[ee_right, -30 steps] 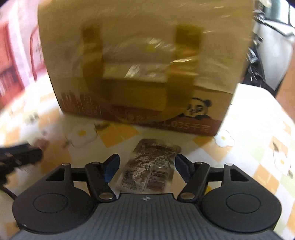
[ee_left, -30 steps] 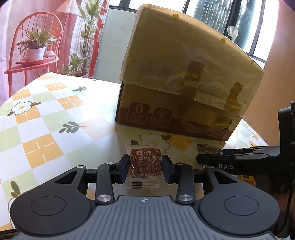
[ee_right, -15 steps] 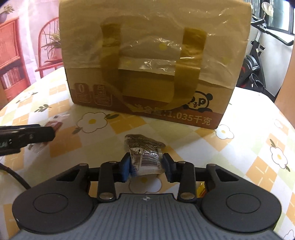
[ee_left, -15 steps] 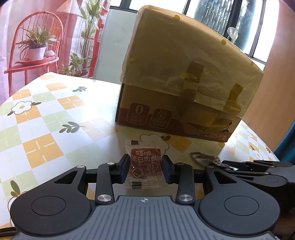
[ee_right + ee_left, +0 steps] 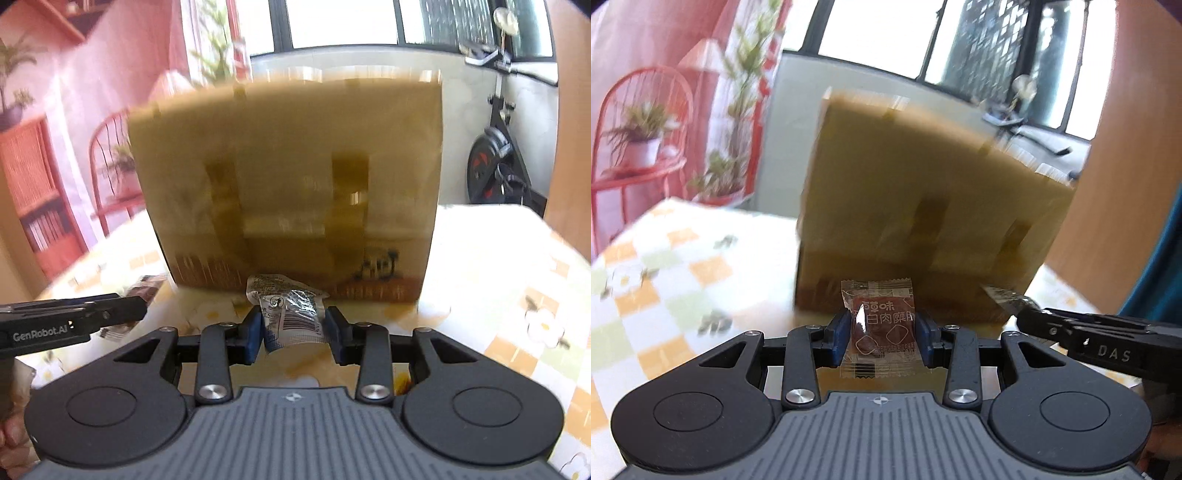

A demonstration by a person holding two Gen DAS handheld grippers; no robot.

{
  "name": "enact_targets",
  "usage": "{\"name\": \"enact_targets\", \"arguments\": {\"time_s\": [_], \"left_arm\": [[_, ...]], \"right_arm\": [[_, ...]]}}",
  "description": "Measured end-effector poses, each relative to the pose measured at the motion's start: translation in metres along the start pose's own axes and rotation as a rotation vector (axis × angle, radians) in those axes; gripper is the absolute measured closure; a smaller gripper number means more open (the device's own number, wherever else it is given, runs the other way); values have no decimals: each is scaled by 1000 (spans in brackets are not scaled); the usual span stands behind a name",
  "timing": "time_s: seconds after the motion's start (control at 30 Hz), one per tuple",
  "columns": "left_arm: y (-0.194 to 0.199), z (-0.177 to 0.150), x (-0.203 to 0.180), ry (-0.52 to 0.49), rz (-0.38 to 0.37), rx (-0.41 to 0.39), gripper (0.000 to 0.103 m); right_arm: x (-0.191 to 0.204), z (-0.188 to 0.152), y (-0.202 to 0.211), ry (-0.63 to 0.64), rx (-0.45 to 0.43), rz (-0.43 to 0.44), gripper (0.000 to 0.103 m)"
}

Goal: Organize snacks
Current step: 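Lift the brown packet with the left tool while the right tool carries the silver packet to the box, then open both tools to drop the two packets into the box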

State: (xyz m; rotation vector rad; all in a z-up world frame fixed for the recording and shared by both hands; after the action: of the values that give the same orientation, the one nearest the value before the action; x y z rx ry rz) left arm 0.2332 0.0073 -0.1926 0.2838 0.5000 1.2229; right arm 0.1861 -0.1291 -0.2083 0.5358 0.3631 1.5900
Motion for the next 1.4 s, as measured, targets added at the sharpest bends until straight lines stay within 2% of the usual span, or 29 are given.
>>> {"name": "enact_targets", "arguments": {"time_s": [0.2,0.3,0.5,0.7,0.8,0.9,1.13,1.17,1.23,1.27,1.3,1.4], "left_arm": [[29,60,-33,-124,-51,-121,63],[36,89,-43,-138,-76,-158,63],[21,145,-51,-125,-98,-168,63],[-13,186,-53,-136,-89,-151,63],[-33,199,-52,-172,-54,-138,63],[-47,204,-43,-163,-37,-108,63],[-65,204,-34,-176,-12,-56,62],[-66,202,-34,-182,-19,-49,59],[-67,200,-33,-188,-35,-35,47],[-68,199,-32,-186,-33,-31,36],[-66,197,-30,-182,-24,-34,34],[-62,191,-23,-161,-21,-25,34]], "right_arm": [[6,47,40,11,-134,58,65],[10,74,56,24,-194,89,65],[10,127,69,53,-275,118,65],[-1,180,42,75,-289,97,65],[-6,200,15,80,-267,80,65],[-10,212,-13,101,-249,49,65],[-17,212,-63,130,-180,12,64],[-17,211,-66,129,-173,20,63],[-17,208,-69,133,-162,36,53],[-17,206,-70,138,-157,27,47],[-16,204,-70,140,-151,20,38],[-16,197,-64,114,-143,60,39]]}}
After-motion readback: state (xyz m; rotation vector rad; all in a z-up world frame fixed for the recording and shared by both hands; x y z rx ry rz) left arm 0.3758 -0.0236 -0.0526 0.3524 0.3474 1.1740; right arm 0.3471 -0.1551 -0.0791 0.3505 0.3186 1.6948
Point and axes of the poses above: each gripper's, at about its wrist camera, not at the fingertips, and y roughly against the way its jaws point, x to its left, z to its top, the point moved 7 cm from there along -y, roughly the way its jaws point, and after that the axes turned 3 degrees about x, right-handed, at the moved point
